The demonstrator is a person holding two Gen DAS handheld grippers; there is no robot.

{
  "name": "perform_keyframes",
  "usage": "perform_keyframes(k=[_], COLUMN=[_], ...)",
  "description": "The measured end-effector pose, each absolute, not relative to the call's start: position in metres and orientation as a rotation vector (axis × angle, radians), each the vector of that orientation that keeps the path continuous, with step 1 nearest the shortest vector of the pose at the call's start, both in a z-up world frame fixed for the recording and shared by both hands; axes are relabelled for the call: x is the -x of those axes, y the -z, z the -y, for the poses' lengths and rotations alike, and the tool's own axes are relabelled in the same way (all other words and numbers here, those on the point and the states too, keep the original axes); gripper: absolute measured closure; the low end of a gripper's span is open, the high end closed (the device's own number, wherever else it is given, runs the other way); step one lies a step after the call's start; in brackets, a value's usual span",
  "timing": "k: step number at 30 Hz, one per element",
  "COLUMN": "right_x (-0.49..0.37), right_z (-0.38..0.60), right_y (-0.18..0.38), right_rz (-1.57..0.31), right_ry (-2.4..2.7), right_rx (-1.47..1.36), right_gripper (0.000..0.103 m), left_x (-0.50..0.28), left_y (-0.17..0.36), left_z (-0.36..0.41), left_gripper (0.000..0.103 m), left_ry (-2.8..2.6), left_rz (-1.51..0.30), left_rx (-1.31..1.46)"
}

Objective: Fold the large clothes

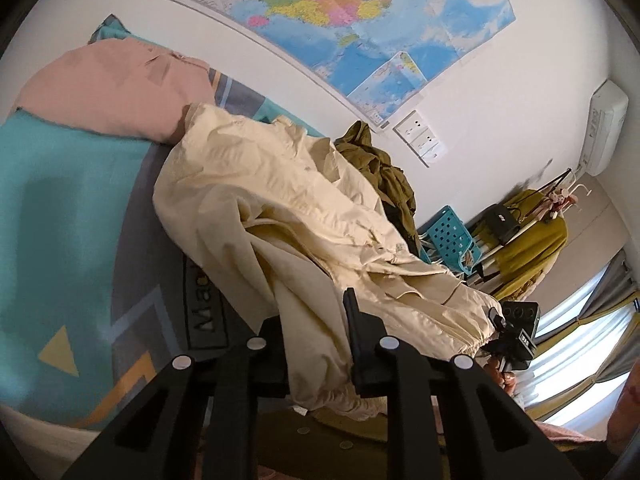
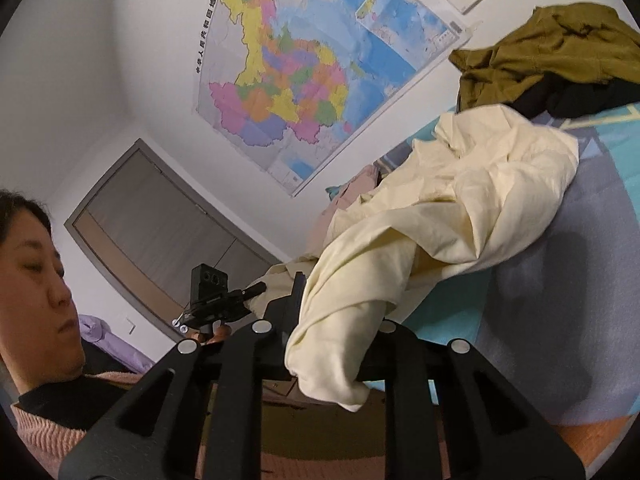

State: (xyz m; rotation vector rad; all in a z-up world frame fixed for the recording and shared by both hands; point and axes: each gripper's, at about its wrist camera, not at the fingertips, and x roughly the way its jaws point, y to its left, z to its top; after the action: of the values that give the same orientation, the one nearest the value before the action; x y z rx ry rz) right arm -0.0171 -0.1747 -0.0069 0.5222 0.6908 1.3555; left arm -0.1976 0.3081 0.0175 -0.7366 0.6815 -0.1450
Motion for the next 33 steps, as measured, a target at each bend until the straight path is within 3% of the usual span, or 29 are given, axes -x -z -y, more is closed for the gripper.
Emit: perform_keyframes(k=[33], right_x=[-0.102], right_z=[0.115], right_y=[-0.071], right_rz=[-0.656], right_ry=[-1.266], right_rx=[-0.536], right_gripper=[0.084], left_x=[0.082], left_y=[-0.106], left_z=[-0.353], left_gripper=[0.084], left_ry=[0.046], left_rz=[-0.714], left_rx=[0.507])
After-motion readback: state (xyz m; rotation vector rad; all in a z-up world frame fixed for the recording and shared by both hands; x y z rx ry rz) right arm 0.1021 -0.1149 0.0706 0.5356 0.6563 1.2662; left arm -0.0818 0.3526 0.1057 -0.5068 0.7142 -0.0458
